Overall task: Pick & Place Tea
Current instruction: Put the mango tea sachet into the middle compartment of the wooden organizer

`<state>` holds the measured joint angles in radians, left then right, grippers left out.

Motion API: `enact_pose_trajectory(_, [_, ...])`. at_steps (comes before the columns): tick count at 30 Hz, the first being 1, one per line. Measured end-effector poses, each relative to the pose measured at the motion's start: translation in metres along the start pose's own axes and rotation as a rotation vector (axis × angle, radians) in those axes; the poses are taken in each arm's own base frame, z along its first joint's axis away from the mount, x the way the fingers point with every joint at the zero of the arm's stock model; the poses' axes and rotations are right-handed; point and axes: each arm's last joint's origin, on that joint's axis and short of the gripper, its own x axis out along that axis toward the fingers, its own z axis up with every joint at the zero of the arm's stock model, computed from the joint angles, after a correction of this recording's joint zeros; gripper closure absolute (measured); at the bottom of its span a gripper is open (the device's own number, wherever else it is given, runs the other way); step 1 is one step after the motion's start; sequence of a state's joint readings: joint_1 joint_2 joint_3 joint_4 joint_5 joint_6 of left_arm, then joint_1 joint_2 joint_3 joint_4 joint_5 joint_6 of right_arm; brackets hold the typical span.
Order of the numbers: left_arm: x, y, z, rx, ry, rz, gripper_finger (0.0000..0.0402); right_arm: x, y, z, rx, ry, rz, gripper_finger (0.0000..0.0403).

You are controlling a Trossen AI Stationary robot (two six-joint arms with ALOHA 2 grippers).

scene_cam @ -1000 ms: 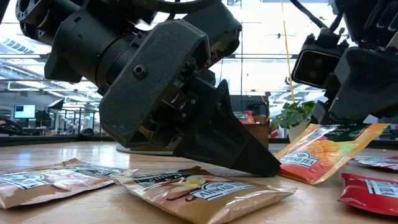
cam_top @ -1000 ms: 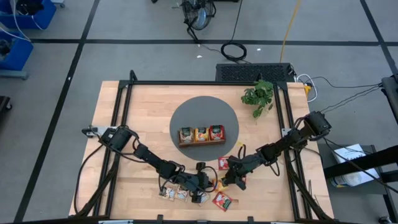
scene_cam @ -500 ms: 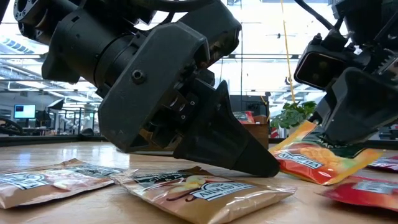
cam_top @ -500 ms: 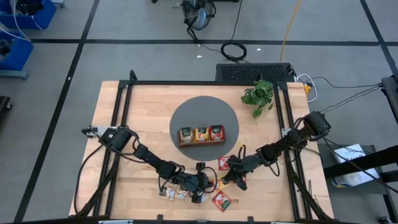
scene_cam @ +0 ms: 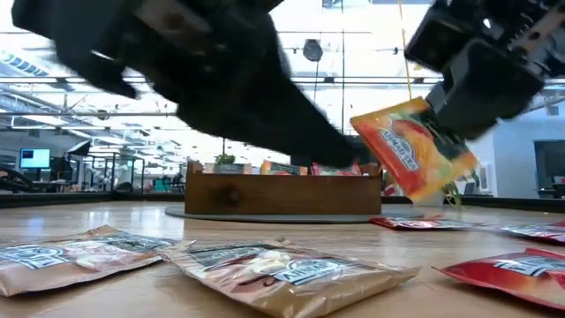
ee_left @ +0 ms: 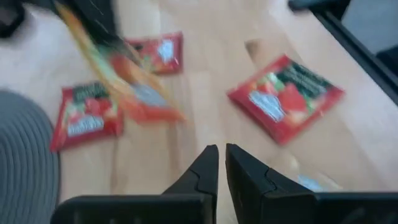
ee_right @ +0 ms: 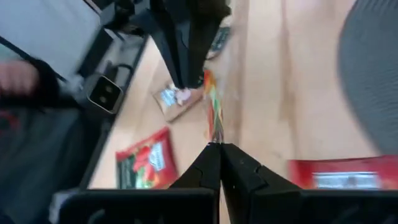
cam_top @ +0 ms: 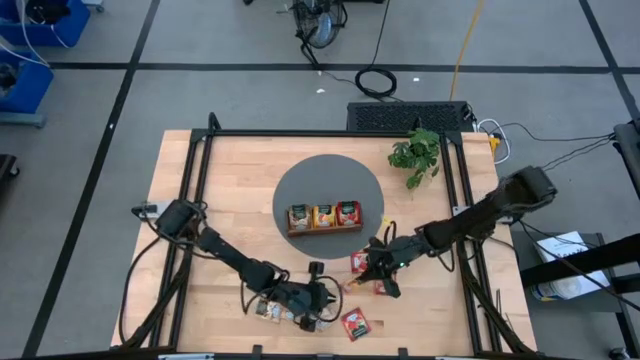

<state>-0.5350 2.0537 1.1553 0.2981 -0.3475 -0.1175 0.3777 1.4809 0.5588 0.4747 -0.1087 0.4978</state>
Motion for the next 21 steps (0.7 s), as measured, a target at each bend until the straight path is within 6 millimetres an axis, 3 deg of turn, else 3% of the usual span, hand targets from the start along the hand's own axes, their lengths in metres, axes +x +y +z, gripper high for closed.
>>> enact_pose_trajectory(9, [-0.028,-0.027,-0.009,-0.034,0.167,-0.044,0.0366,-0.036,0.011,0.092,-0.233,0.204,-0.267,0.0403])
enact_pose_trajectory(15, [-0.039,-0.049,-0.018,0.002,0.219,-0.100,0.0366,-0.041,-0.010,0.137,-0.396,0.438,-0.454,0.0403])
enact_pose_trajectory(21, [-0.048,-0.064,-0.021,0.014,0.204,-0.090,0.0366,-0.035,-0.040,0.175,-0.442,0.435,-0.503,0.0403])
